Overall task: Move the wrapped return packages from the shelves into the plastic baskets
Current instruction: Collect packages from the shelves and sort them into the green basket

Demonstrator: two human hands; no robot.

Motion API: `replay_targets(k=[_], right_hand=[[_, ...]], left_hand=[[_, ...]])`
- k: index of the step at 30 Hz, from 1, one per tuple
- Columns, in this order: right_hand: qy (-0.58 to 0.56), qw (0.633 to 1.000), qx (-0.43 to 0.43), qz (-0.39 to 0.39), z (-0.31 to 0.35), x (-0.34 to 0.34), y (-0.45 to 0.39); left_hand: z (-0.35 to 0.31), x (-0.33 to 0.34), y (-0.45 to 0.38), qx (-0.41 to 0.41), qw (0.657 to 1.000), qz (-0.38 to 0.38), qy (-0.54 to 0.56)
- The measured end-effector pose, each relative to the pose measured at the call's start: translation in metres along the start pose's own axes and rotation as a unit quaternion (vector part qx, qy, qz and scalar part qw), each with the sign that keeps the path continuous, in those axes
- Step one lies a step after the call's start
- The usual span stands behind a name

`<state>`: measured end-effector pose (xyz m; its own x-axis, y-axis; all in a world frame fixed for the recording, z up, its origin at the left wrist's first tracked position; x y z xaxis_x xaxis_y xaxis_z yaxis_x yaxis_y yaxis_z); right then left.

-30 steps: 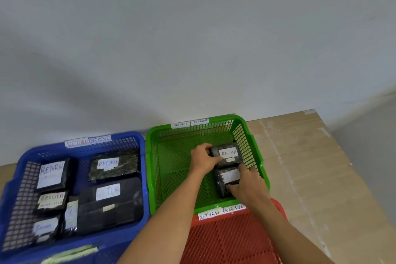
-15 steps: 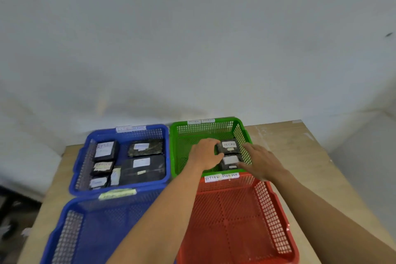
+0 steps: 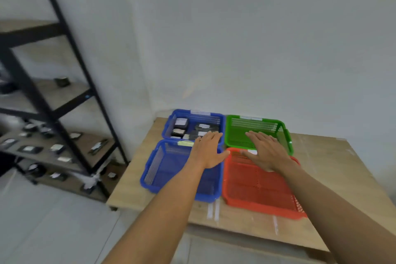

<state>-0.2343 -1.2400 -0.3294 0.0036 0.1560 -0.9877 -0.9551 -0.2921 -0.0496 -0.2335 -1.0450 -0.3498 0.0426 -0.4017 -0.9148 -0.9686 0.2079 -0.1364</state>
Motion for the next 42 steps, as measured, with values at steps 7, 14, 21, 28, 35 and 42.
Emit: replay_targets(k=[7,14,21,28,35,42], right_hand=[[-0.047,0.995,-0.087,0.016,0.159,0.008,0.011],[-0.113,0.983,-0.122,0.075,0.337,0.035,0.012],[-0.206,0.966,-0.13,0.088,0.525,0.044,-0.002],[-0.259,0.948,-0.16,0.09,0.669,0.049,-0.015],[-0.274,0.943,-0.18,0.059,0.78,0.062,-0.082],[-0.316,0.939,-0.13,0.043,0.856,0.088,-0.18]], left_hand=[[0.106,-0.086,0.121,-0.105,0.992,-0.074,0.007],[0.25,-0.16,0.242,-0.216,0.972,-0.071,0.066],[0.378,-0.243,0.346,-0.259,0.939,-0.085,0.211],[0.487,-0.309,0.408,-0.28,0.917,-0.115,0.26],[0.609,-0.373,0.399,-0.276,0.918,-0.133,0.252],[0.721,-0.418,0.346,-0.27,0.917,-0.101,0.274]])
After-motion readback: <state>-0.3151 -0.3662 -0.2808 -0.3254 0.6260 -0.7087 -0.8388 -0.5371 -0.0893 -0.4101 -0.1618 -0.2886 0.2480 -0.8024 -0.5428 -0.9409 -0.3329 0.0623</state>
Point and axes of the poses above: each hand's wrist, its own y-axis away from the middle knuckle, its own x-axis out of the palm, z = x × y, the point moved 7 cm from there along -y, towards the middle knuckle, and after that the axes turned 3 degrees about -z, right-handed, at the moved point
